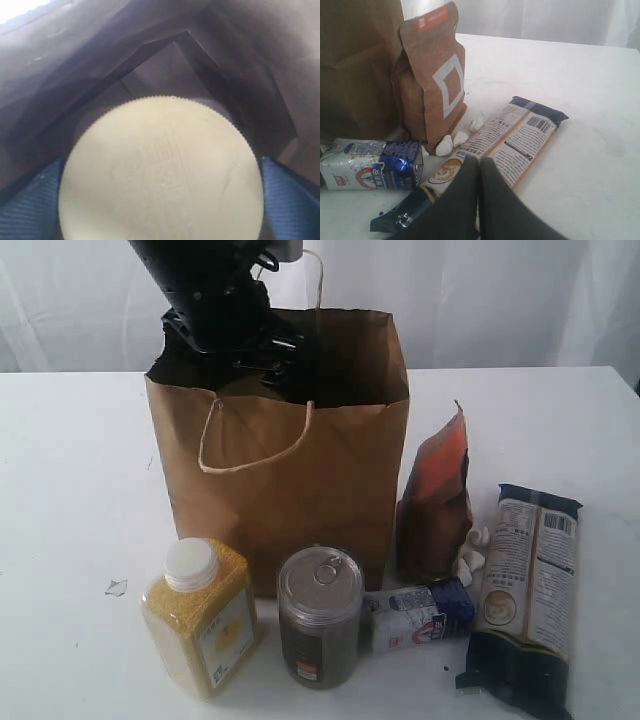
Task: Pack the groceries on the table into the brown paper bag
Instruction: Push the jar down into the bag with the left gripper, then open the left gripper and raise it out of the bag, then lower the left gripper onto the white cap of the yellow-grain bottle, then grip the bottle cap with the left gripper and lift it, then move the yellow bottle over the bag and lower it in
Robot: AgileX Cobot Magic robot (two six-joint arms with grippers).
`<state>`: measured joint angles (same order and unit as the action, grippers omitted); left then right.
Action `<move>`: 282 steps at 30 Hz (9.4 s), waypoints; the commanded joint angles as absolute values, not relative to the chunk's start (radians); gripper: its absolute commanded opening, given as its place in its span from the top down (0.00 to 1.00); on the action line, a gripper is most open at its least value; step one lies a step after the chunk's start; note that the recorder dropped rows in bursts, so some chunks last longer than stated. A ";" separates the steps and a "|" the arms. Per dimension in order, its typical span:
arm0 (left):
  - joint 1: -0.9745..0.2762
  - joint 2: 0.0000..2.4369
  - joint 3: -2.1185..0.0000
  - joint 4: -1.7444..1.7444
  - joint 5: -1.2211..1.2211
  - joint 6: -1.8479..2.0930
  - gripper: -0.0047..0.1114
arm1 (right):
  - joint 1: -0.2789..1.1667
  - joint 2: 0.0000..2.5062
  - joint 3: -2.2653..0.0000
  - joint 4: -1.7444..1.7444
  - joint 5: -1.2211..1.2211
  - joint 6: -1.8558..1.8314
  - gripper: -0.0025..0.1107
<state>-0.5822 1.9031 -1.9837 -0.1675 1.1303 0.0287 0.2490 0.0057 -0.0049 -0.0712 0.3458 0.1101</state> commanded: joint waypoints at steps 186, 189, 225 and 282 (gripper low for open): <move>-0.582 1.480 -1.046 -0.290 0.780 0.109 0.42 | 0.249 0.000 0.000 -0.079 0.343 0.110 0.98; -0.582 1.480 -1.046 -0.288 0.779 0.111 0.66 | 0.249 0.000 0.000 -0.079 0.343 0.110 0.98; -0.582 1.238 -1.153 0.061 1.130 0.078 0.96 | 0.249 0.000 0.000 -0.080 0.343 0.109 0.98; -0.582 1.452 -1.706 -0.360 0.406 0.074 0.96 | 0.249 0.000 0.000 -0.080 0.343 0.109 0.98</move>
<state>-0.5824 1.4484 -1.6947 -0.2784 0.4870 0.0000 0.2490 0.0057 -0.0049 -0.0730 0.3458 0.1117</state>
